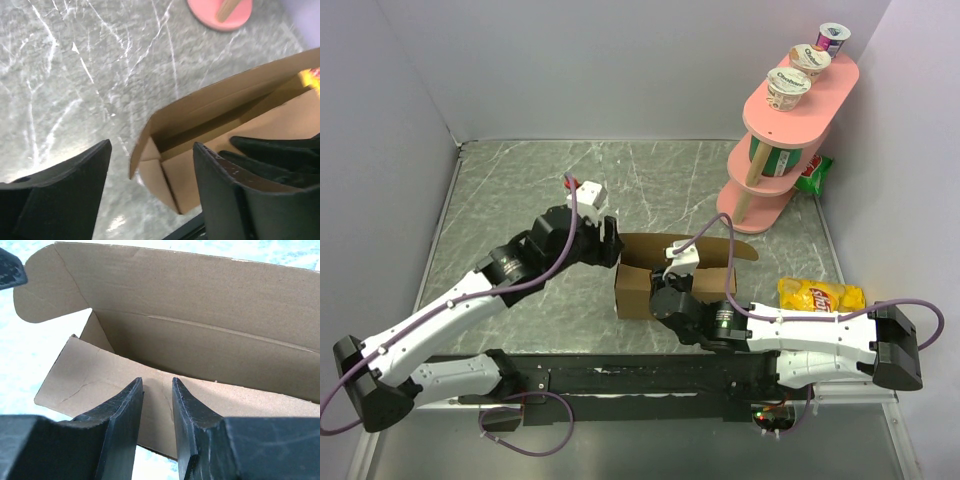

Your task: Fold the paper box

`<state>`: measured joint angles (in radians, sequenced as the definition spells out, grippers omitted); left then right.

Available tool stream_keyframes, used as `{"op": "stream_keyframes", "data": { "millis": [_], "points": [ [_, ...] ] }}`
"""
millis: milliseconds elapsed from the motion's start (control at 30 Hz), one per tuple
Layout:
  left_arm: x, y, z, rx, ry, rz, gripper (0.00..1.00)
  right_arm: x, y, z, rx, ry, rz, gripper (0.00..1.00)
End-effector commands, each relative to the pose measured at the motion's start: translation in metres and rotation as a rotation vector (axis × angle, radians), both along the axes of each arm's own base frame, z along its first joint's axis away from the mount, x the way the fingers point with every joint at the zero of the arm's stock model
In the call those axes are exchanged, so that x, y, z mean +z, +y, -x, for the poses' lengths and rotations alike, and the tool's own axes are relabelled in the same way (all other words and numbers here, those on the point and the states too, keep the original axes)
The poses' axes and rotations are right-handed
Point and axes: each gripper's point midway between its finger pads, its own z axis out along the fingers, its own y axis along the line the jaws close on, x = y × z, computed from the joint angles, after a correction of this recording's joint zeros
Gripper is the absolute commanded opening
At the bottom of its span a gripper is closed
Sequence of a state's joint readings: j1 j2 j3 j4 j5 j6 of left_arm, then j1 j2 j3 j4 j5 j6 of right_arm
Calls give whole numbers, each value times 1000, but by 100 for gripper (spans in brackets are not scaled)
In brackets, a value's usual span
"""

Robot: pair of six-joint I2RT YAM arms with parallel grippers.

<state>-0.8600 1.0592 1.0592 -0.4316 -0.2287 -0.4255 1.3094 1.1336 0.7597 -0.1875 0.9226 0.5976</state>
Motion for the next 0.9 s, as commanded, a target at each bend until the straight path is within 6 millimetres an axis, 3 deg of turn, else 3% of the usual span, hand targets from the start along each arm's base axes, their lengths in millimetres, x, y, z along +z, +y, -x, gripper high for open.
{"op": "stream_keyframes", "data": {
  "millis": [0, 267, 433, 533, 700, 867],
  "points": [
    [4, -6, -3, -130, 7, -67, 67, -55, -17, 19, 75, 115, 191, 37],
    [-10, -4, -17, -116, 48, -168, 48, -54, -20, 19, 71, 111, 189, 37],
    [-19, -6, -18, -120, 64, -176, 42, -54, -19, 18, 72, 111, 193, 37],
    [-23, -6, -18, -116, 74, -179, 27, -54, -18, 18, 73, 110, 196, 37],
    [-20, -15, -13, -142, 88, -119, 11, -54, -18, 16, 62, 106, 213, 37],
    [-25, -21, -7, -129, 126, -57, 4, -57, -17, 16, 51, 113, 230, 37]
  ]
}}
